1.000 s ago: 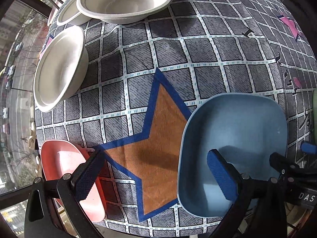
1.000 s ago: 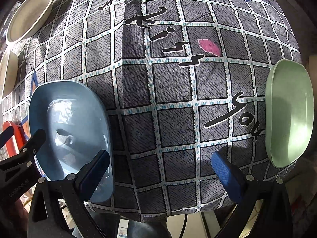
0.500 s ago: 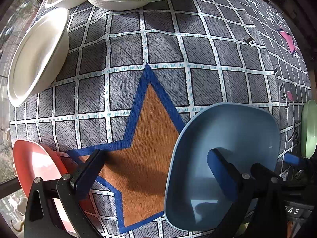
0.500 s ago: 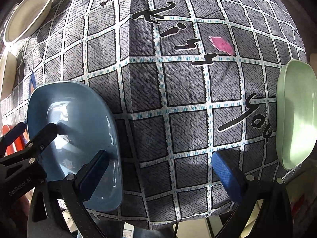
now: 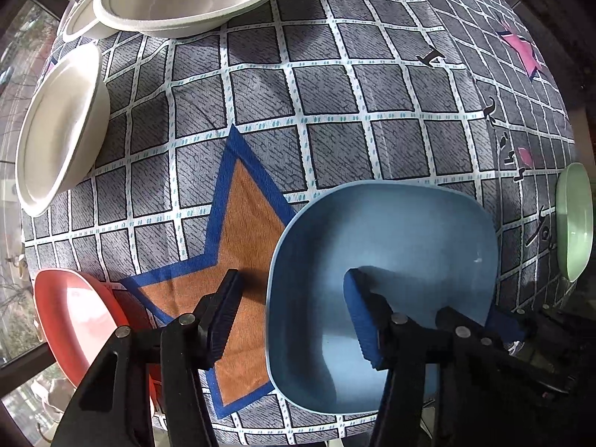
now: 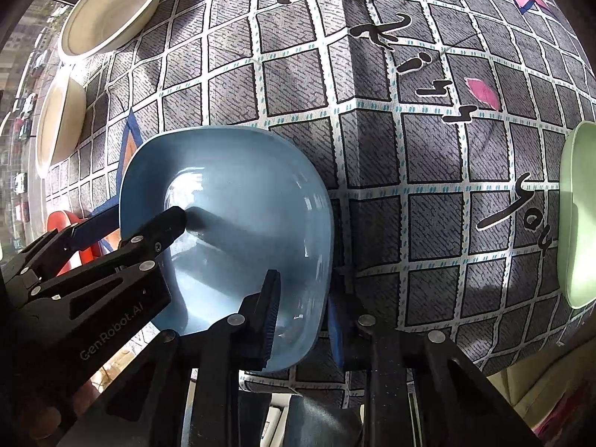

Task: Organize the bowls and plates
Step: 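Close the right tool on the blue plate rim while the left tool grips beside it, then lift the blue plate with both tools and carry it over the pink plate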

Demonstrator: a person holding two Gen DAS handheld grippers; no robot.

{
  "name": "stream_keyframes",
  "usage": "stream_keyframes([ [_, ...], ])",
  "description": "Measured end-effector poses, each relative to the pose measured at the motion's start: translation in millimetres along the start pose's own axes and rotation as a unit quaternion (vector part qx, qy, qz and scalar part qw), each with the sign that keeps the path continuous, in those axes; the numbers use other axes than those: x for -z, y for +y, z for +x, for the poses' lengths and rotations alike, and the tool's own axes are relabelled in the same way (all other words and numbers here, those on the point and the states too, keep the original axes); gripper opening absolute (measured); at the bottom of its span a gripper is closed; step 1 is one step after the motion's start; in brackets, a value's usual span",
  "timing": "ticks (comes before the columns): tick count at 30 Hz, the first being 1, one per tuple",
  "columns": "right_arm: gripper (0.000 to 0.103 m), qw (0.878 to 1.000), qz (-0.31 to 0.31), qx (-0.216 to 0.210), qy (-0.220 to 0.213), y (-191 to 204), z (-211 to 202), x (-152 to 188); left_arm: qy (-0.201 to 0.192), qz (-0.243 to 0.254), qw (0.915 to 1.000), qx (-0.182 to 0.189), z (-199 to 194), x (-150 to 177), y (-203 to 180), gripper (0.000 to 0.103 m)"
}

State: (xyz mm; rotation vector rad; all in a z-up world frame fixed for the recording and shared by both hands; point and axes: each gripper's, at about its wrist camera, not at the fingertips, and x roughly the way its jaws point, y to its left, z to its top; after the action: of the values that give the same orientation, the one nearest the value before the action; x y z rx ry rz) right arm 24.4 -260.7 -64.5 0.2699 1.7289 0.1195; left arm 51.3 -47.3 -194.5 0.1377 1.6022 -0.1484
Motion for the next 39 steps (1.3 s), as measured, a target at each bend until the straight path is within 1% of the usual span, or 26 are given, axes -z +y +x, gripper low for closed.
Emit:
stream_keyframes([
  [1,0.026,1.0,0.0,-0.005,0.006,1.1,0.8,-0.7,0.002,0.007,1.0,0.002,-3.8,-1.6,-7.6,0.043],
  [2,0.026,1.0,0.001,-0.009,0.012,2.4,1.3,0.1,0.005,0.013,0.9999,-0.003,-5.7,-0.3,-9.9,0.043],
  [3,0.026,1.0,0.0,-0.006,0.015,3.3,2.1,0.7,0.005,0.015,0.9999,-0.002,-4.2,0.2,-23.7,0.043],
  [5,0.026,1.0,-0.005,-0.003,0.02,5.0,4.1,2.2,0.009,0.015,0.9999,0.001,-8.5,2.1,-14.7,0.043],
  [7,0.026,0.999,-0.008,-0.009,0.031,6.1,7.2,2.4,0.015,0.011,0.9998,0.002,-10.3,8.8,4.7,0.043],
  [9,0.026,0.999,-0.007,-0.013,0.038,7.3,11.0,0.2,0.021,0.009,0.9997,0.003,-8.7,18.8,4.8,0.043],
  [14,0.026,0.999,-0.021,-0.003,0.05,18.9,17.3,-0.6,0.027,0.008,0.9996,0.001,-2.7,46.5,8.7,0.043],
  [20,0.027,0.997,-0.056,0.027,0.049,47.6,26.2,-2.6,0.021,0.004,0.9997,0.008,-2.9,74.1,23.5,0.043],
  [21,0.027,0.997,-0.059,0.031,0.048,52.1,27.8,-1.6,0.023,0.003,0.9997,0.008,-0.8,78.1,31.4,0.043],
  [23,0.027,0.997,-0.056,0.03,0.052,59.9,30.8,1.2,0.028,-0.001,0.9996,0.008,-3.5,81.8,34.5,0.043],
  [25,0.027,0.997,-0.044,0.018,0.063,62.5,35.9,8.8,0.03,-0.008,0.9994,0.015,-8.7,86.2,42.7,0.043],
  [27,0.027,0.997,-0.043,0.016,0.066,69.4,38.7,19.4,0.026,-0.016,0.9993,0.022,-14.3,74.0,64.6,0.043],
  [28,0.027,0.997,-0.046,0.017,0.065,69.9,40.3,22.4,0.025,-0.017,0.9993,0.021,-21.3,74.1,82.7,0.043],
  [33,0.027,0.996,-0.061,0.011,0.068,99.4,38.6,36.8,0.023,-0.03,0.9992,0.011,-43.6,85.1,120.1,0.043],
  [39,0.027,0.993,-0.096,0.002,0.069,155.5,36.4,30.9,0.011,-0.064,0.9978,0.014,-78.6,105.4,181.7,0.043],
])
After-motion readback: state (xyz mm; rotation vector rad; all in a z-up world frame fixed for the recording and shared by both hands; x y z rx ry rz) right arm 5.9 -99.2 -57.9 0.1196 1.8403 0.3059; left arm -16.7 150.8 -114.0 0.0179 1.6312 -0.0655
